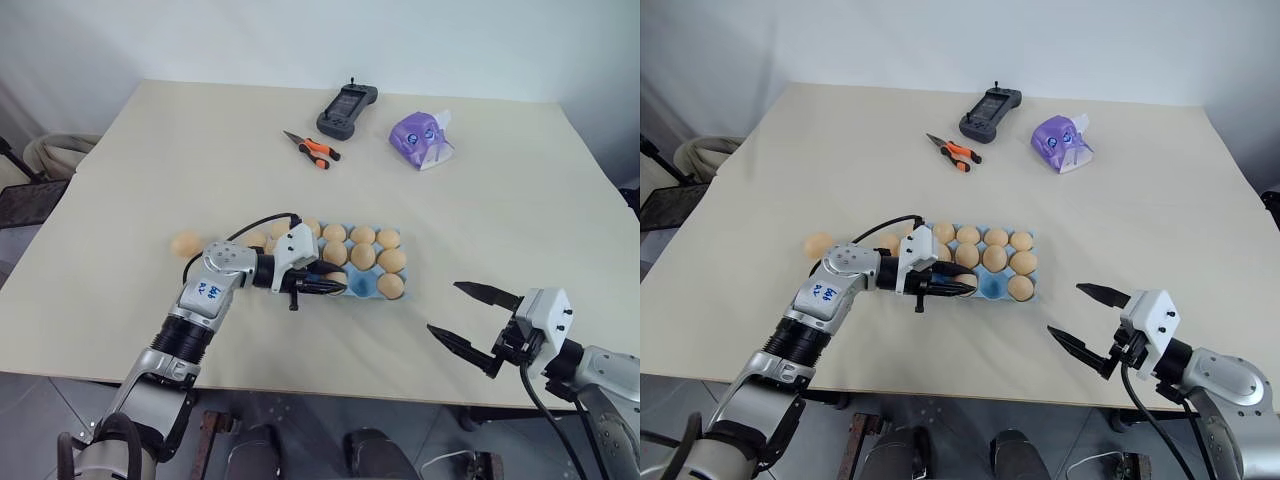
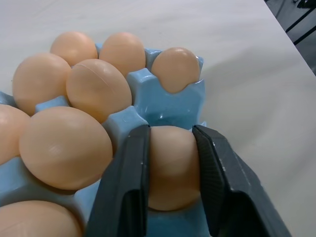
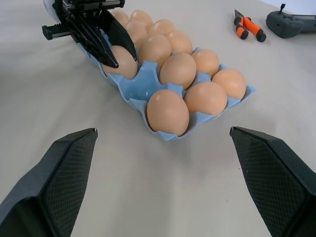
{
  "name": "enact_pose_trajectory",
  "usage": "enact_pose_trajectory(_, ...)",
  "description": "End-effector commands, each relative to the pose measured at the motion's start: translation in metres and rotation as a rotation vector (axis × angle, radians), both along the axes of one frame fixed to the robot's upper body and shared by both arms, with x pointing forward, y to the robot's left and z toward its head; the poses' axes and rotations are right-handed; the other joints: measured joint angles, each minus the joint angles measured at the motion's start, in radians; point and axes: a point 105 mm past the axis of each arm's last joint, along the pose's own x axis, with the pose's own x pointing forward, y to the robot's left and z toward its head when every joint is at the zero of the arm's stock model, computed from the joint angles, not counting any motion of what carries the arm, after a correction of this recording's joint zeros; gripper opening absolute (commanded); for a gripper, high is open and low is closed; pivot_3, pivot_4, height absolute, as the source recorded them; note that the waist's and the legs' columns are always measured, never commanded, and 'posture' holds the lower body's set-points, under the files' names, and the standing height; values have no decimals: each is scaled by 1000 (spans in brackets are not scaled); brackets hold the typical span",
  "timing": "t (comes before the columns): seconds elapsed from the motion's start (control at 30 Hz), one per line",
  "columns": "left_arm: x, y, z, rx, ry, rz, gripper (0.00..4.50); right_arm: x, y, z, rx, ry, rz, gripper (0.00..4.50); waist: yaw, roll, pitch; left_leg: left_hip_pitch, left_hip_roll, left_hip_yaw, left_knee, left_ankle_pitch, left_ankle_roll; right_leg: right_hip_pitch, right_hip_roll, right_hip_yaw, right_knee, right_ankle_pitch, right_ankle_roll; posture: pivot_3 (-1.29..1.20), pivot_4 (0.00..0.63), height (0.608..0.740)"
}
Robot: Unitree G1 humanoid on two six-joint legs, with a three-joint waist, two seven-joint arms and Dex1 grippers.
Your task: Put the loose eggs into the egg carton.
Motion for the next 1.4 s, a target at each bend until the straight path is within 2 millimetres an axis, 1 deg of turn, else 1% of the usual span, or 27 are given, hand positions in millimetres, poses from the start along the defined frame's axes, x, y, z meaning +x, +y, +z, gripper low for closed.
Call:
enact_pose_trajectory(0.03,2,-3,4,10,-22,-11,1090,-1,-2,12,-2,-58,7,4500,0,0,0,0,0,0,0,0,0,0,0,0,0,0,0,0,150,740)
enact_pose_trajectory(0.17,7,-15,33,-120,4,-13,1090,1,-2,11,-2,-62,11,4500,4,0,0,0,0,0,0,0,0,0,0,0,0,0,0,0,150,740)
enact_pose_trajectory(0.23,5,-20,41,-144,18,-42,1090,1,-2,11,-1,-63,13,4500,8,0,0,0,0,0,0,0,0,0,0,0,0,0,0,0,150,740)
enact_pose_trajectory(0.33,-4,-29,50,-162,31,-113,1090,2,-2,11,0,-64,15,4500,9,0,0,0,0,0,0,0,0,0,0,0,0,0,0,0,150,740)
enact_pose_trajectory(0.5,-8,-44,46,-160,37,-161,1090,5,-1,12,1,-71,15,4500,9,0,0,0,0,0,-1,0,0,0,0,0,-1,0,0,0,150,740)
enact_pose_trajectory(0.6,-1,-50,38,-147,27,-141,1090,6,1,13,3,-75,14,4500,9,0,0,0,0,0,0,0,0,0,0,0,0,0,0,0,150,740)
enact_pose_trajectory(0.73,6,-53,33,-158,42,-120,1090,6,3,15,10,-80,9,4500,7,0,0,0,-1,0,1,0,0,0,0,1,0,0,0,0,150,740)
enact_pose_trajectory(0.8,7,-52,34,-165,43,-117,1703,6,4,15,12,-80,7,4500,7,0,0,0,0,0,0,0,0,0,0,1,0,0,0,0,150,740)
enact_pose_trajectory(0.83,8,-51,35,-165,32,-118,1927,6,5,15,13,-80,7,4500,7,0,0,0,0,0,0,0,0,-1,0,0,0,0,0,0,150,740)
enact_pose_trajectory(0.87,8,-49,37,-174,16,-117,2272,6,5,15,15,-79,6,4500,7,0,0,0,0,0,-1,0,0,-1,0,0,0,0,0,0,150,740)
enact_pose_trajectory(0.97,9,-40,49,-219,-32,-107,3232,6,6,15,17,-79,10,4500,8,0,0,0,0,0,-1,0,0,-1,0,0,-1,0,0,0,150,740)
enact_pose_trajectory(1.03,10,-29,61,-262,-47,-93,3232,6,8,15,20,-80,20,4500,7,0,0,0,0,0,-1,0,0,-1,0,0,-1,0,0,0,150,740)
enact_pose_trajectory(1.1,9,-13,72,-284,-71,-87,3232,5,9,16,21,-80,37,4500,4,0,0,0,0,0,-1,0,0,-1,1,0,0,0,0,0,150,740)
enact_pose_trajectory(1.13,9,2,78,-294,-84,-52,3232,6,11,16,19,-79,56,4500,3,0,0,0,0,0,-1,0,0,-1,1,0,0,0,0,0,150,740)
enact_pose_trajectory(1.17,9,13,82,-299,-92,-27,3232,6,12,16,18,-79,69,4500,-2,0,0,0,1,0,-1,0,0,-1,1,0,1,0,0,0,150,740)
enact_pose_trajectory(1.2,7,29,84,-303,-100,12,3232,7,14,16,21,-81,86,4500,-7,0,0,0,1,0,-1,0,0,-1,1,0,1,0,0,0,150,740)
enact_pose_trajectory(1.23,4,40,85,-302,-105,36,3232,8,16,17,24,-82,97,4500,-12,0,0,0,2,0,-1,0,-1,-1,1,0,1,0,0,0,150,740)
enact_pose_trajectory(1.33,-9,68,83,-302,-98,109,3805,11,19,19,28,-93,127,4500,-16,1,0,1,5,0,-1,0,-1,-1,1,0,1,0,0,0,150,740)
enact_pose_trajectory(1.37,-14,79,82,-302,-101,138,4124,12,20,20,28,-97,134,4500,-16,1,0,0,5,0,-1,0,-1,-1,0,-1,1,0,0,0,150,740)
enact_pose_trajectory(1.4,-20,94,82,-318,-111,195,4439,13,21,20,27,-104,142,4500,-16,1,0,0,5,0,-1,0,-1,-1,0,-1,1,0,0,0,150,740)
